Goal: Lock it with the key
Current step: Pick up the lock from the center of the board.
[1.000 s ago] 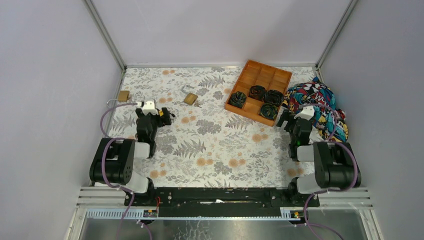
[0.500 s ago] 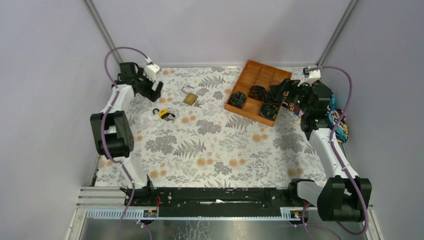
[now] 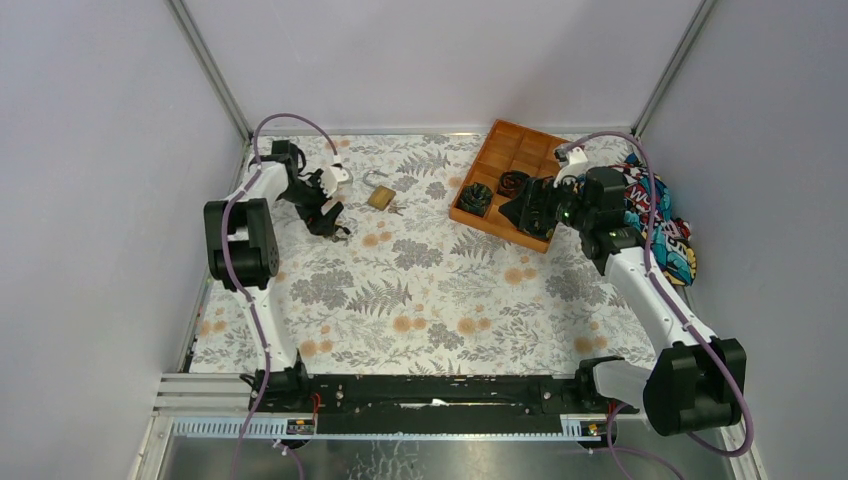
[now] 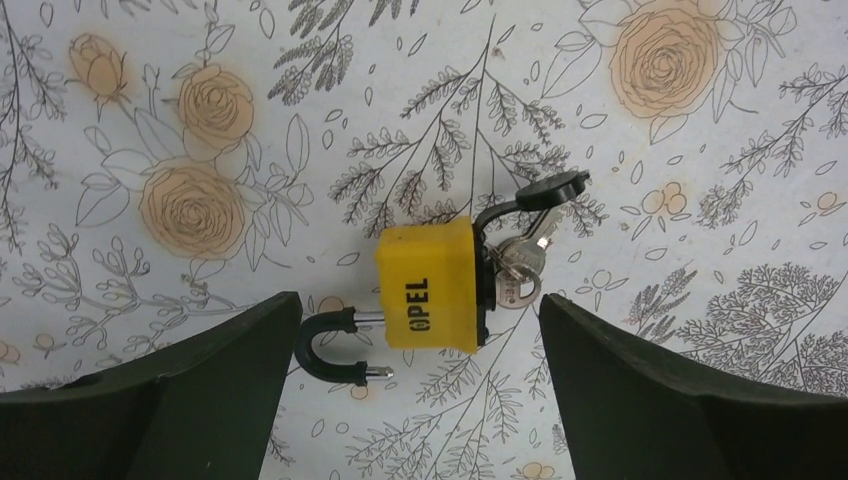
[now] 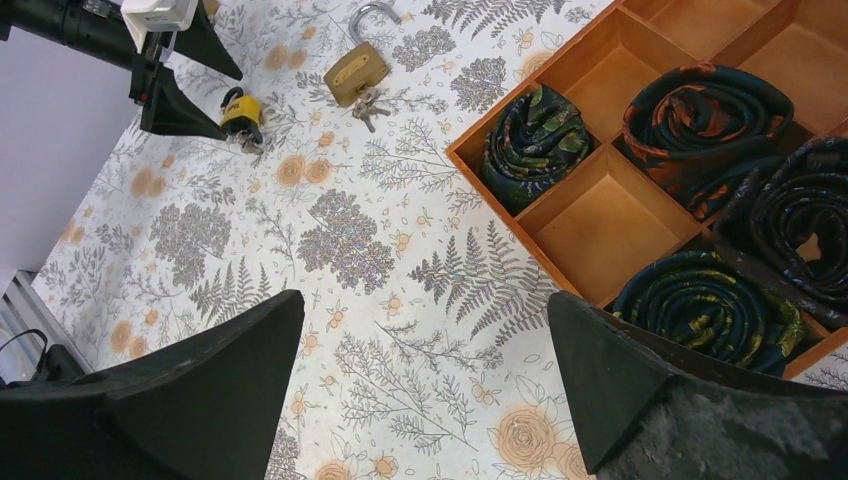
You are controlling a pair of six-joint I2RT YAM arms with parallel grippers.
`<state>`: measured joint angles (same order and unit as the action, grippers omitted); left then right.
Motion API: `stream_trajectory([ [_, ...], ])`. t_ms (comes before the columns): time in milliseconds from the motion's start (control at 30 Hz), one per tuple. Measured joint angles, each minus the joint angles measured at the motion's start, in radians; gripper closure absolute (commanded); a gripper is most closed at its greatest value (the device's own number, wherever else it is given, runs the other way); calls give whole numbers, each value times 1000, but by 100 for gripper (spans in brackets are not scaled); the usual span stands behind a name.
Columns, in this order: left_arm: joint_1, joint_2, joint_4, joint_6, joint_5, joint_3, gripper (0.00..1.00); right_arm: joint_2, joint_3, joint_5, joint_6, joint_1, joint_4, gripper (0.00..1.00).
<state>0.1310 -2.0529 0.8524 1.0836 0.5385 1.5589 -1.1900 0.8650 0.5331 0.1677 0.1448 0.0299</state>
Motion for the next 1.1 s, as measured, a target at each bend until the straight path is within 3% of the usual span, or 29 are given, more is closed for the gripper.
stream_trajectory([
  [100, -9, -8, -6, 0, 0, 0, 13, -9, 6, 1, -5, 7, -8, 0],
  [333, -17, -33, -8, 4, -29, -4, 18, -18, 16, 1, -14, 20, -27, 0],
  [400, -17, -33, -8, 7, -31, -10, 24, -18, 16, 1, -15, 22, -29, 0],
  [467, -17, -33, -8, 13, -31, -19, 37, -18, 16, 1, -15, 26, -34, 0],
  [533, -18, -33, -7, 18, -29, -29, 64, -18, 18, 1, -16, 30, -48, 0],
  [667, -18, -27, -5, 31, -22, -31, 100, -19, 19, 0, -20, 37, -66, 0],
  [833, -17, -26, -13, 12, -23, -31, 100, -19, 22, -2, -21, 44, -76, 0],
  [1100, -23, 61, -141, -226, -6, -128, 100, -41, 60, -81, 96, 166, -53, 13],
])
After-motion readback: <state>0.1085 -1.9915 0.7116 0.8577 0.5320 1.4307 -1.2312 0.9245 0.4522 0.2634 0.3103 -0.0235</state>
